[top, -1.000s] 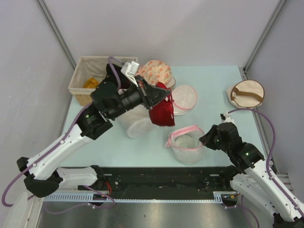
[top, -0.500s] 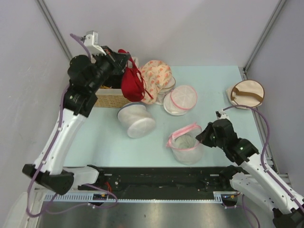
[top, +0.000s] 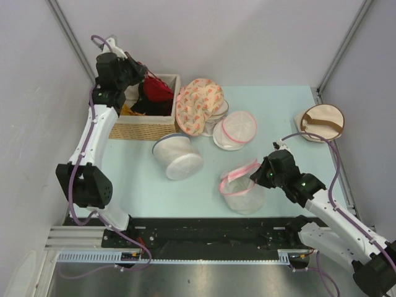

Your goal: Unzip the laundry bag and remove the bra

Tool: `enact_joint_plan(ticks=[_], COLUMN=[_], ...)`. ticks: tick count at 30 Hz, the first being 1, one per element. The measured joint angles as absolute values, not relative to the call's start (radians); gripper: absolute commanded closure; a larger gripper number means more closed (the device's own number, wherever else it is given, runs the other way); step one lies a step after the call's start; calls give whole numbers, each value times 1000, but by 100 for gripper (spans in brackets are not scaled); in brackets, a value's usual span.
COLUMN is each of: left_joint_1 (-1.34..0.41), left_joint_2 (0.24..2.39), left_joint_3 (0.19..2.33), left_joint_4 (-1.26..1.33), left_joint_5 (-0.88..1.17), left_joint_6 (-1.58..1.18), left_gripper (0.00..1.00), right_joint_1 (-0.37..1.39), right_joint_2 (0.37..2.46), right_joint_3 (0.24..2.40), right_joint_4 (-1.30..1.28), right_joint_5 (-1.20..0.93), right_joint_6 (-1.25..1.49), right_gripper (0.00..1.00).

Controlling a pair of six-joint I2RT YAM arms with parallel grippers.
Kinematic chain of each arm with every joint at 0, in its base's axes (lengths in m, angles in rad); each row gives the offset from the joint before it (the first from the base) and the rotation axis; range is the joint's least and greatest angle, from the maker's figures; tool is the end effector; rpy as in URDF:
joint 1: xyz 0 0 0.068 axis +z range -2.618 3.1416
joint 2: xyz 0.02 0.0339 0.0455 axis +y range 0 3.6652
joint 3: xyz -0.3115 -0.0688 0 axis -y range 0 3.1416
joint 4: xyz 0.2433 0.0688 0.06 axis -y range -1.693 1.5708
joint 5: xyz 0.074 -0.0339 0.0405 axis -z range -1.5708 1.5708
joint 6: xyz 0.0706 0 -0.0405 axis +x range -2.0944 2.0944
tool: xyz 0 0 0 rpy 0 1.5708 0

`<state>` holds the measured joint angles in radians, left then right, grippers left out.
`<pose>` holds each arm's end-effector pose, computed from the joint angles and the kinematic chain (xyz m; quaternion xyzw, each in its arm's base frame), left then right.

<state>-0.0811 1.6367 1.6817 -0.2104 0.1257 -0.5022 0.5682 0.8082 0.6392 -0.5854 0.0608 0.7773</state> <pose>0.4208 -0.0431 0.4715 -0.1195 0.7533 -0.2314 0.6040 0.1372 0.0825 0.2580 0.1077 0.9111 0.2254 0.3277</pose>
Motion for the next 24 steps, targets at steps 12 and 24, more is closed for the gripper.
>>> enact_joint_plan(ticks=[12, 24], left_joint_1=[-50, -521], left_joint_2=[1841, 1267], left_joint_3=[1908, 1287], left_joint_4=[-358, -259], left_joint_5=[90, 173], left_joint_6=[-476, -377], left_gripper=[0, 5], right_joint_1=[587, 643], right_joint_2=[900, 838], right_joint_3=[639, 640], right_joint_4=[-500, -524], right_joint_5=[17, 46], right_joint_6=[777, 792], right_gripper=[100, 100])
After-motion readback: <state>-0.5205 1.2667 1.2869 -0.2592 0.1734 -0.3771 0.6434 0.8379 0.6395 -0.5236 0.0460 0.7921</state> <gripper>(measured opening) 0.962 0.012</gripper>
